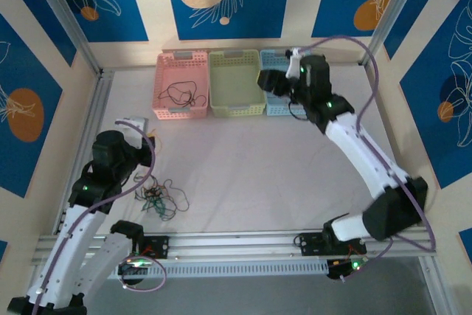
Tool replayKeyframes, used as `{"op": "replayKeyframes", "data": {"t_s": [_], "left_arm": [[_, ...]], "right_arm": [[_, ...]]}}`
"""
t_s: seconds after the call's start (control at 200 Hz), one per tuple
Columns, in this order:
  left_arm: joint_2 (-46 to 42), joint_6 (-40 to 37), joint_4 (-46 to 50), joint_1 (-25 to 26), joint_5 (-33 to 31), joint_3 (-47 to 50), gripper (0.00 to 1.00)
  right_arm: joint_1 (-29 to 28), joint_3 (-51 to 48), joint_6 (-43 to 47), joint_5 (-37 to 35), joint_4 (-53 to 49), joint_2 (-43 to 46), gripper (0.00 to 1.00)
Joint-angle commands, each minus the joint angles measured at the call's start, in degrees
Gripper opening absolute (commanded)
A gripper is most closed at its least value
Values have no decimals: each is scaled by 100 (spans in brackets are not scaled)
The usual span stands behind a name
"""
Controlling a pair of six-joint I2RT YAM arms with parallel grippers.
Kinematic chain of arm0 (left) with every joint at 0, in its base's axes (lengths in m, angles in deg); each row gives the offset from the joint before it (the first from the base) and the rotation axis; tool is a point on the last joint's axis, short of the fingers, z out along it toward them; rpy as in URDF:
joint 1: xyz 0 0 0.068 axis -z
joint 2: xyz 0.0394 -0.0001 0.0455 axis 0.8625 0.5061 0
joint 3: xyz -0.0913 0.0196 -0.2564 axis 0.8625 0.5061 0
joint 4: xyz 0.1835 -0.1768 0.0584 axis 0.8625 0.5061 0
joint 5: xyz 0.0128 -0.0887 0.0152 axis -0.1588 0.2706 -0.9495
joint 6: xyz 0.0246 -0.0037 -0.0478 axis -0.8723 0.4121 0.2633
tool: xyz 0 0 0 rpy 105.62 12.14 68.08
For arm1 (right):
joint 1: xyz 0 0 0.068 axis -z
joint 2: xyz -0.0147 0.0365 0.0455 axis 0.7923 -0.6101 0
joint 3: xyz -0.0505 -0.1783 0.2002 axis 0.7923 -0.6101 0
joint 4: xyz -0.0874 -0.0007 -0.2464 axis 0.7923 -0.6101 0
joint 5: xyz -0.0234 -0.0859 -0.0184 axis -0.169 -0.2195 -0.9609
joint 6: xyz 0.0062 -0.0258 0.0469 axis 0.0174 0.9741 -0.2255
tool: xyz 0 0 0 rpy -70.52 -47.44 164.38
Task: Untangle the cables
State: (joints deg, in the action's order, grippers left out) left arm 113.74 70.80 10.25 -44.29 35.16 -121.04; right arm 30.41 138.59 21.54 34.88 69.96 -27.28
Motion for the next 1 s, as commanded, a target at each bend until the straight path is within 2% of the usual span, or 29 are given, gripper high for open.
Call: {"op": "replayKeyframes", "data": {"t_s": [0.0, 0.09, 0.165, 0.25, 0.305, 0.36, 0.44, 0.53, 0.585, 0.69, 0.79, 0.99], "left_arm": [[30, 312, -591, 183, 1687, 59, 0], [385, 760, -836, 303, 2667, -288, 0], [772, 1209, -990, 362, 3211, -823, 0], [1210, 1792, -1321, 401, 3661, -1404, 0], [1481, 2235, -1785, 464, 4020, -1661, 0], [1676, 2587, -2197, 568, 4120, -1821, 0], [1844, 2523, -2071, 660, 3840, -1974, 0], [1850, 2320, -1508, 649, 2909, -1797, 0], [1875, 2194, -1157, 653, 2241, -1558, 0], [2154, 2023, -664, 580, 1473, -1058, 0], [2576, 1822, -249, 457, 1206, -858, 0], [3030, 1063, 797, 446, 984, -1268, 0]], "right_arm": [[-120, -1421, -91, 732, 1062, 507, 53], [-286, -2426, -210, 1055, 1764, 979, 51], [-402, -3003, -302, 1507, 2223, 1147, 51], [-591, -3210, -326, 2021, 2330, 994, 52], [-789, -3209, -316, 2048, 2150, 864, 53], [-943, -3276, -374, 2015, 2141, 762, 54], [-1077, -3570, -673, 1985, 2576, 663, 55], [-1159, -3779, -1006, 2125, 2995, 468, 57], [-1231, -3696, -988, 2068, 2753, 296, 57], [-1290, -3561, -1023, 1617, 2231, 17, 57], [-1196, -3548, -1225, 1341, 2026, -102, 57], [-1136, -3603, -1258, 1082, 1978, 42, 57]]}}
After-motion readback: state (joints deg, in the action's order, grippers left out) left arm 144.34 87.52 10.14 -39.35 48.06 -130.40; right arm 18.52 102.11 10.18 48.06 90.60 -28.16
